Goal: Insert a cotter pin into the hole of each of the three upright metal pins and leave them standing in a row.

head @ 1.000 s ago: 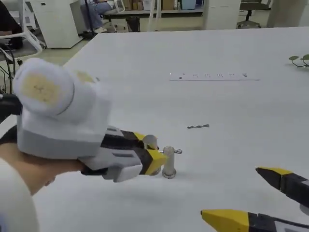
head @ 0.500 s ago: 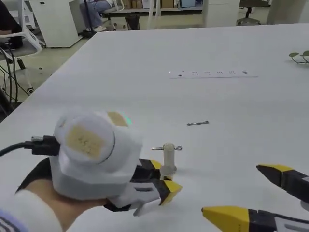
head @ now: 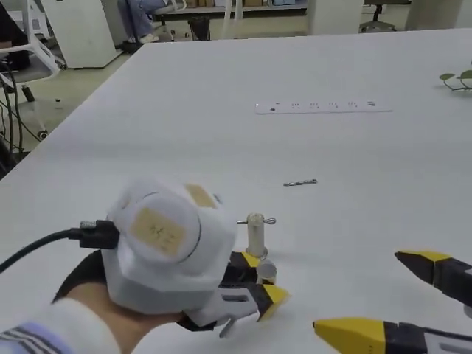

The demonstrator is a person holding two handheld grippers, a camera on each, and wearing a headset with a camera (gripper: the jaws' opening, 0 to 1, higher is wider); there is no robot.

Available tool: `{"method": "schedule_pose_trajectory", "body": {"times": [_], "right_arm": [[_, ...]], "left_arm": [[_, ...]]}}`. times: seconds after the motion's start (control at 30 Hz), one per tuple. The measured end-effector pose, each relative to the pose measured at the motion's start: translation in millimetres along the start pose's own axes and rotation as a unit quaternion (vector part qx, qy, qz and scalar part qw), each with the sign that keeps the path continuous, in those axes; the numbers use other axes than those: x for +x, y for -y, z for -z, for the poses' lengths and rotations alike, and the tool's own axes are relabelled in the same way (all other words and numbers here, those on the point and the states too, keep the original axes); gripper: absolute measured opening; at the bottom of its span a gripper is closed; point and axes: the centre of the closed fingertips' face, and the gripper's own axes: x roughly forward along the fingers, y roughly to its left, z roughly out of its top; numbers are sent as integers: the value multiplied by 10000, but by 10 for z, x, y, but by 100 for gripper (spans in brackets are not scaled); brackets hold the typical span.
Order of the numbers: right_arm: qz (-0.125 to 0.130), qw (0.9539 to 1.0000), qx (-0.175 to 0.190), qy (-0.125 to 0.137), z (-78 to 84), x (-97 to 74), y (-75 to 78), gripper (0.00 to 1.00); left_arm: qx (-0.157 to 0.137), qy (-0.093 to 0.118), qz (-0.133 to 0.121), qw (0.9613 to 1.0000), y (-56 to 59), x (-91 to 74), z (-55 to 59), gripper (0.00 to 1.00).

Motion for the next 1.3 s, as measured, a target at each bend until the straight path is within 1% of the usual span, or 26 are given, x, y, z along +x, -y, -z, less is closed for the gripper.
{"method": "schedule_pose_trajectory", "body": {"times": [0.03,0.07,0.23,0.3,0.47,0.5,0.57,0.67,0.7,0.73,0.8,0.9,0.93,0.97,1.03,1.07,1.1,1.17,1.2,1.23,1.27,1.3], "right_arm": [[-2,10000,4,2,2,-1,-2,94],[-2,10000,4,1,5,-2,-2,94],[-22,10000,-2,-32,22,0,-27,93],[-27,10000,-5,-40,23,2,-33,93],[-41,10000,-17,-65,25,7,-49,93],[-44,10000,-20,-68,25,9,-52,93],[-53,9999,-25,-84,28,11,-59,93],[-59,10000,-26,-71,20,12,-66,93],[-59,10000,-28,-66,17,13,-66,93],[-57,10000,-28,-66,15,13,-66,93],[-58,10000,-39,-66,10,9,-65,93],[-61,10000,-21,-54,1,0,-58,93],[-54,10000,-21,-57,1,-3,-54,92],[-48,10000,-27,-61,-1,-6,-47,92],[-42,10000,-41,-77,-6,-9,-37,92],[-40,9999,-73,-87,-15,-12,-29,92],[-45,9999,-107,-105,-21,-13,-23,92],[-36,9997,-206,-156,-42,-18,3,92],[-29,9995,-255,-194,-55,-21,23,92],[-29,9994,-276,-225,-61,-22,38,91],[-49,9989,-354,-291,-66,-21,63,91],[-62,9983,-486,-322,-75,-20,87,89]], "left_arm": [[-28,65,8,10000,8,-8,-17,10],[-73,84,27,9999,21,-7,-20,10],[-2,115,38,9999,34,-9,-23,10],[-48,158,94,9998,40,-13,-25,10],[0,236,63,9997,40,-11,-33,10],[45,255,63,9996,42,-10,-34,10],[264,294,40,9992,40,-8,-33,10],[453,263,24,9986,37,-16,-26,11],[450,258,40,9986,43,-21,-25,12],[457,236,110,9986,65,-41,-15,14],[563,246,250,9978,114,-98,-8,22],[581,271,359,9973,156,-201,-4,39],[577,298,375,9972,167,-240,-7,43],[574,334,403,9970,181,-275,-14,44],[303,495,509,9970,234,-360,-39,47],[80,533,597,9968,269,-409,-31,49],[-21,564,618,9965,280,-438,-30,52],[-75,604,573,9965,277,-504,-17,65],[-137,699,521,9961,282,-537,-28,71],[-198,740,517,9957,289,-560,-29,78],[-386,839,498,9945,302,-587,-45,82],[-445,875,522,9938,315,-607,-47,85]]}}
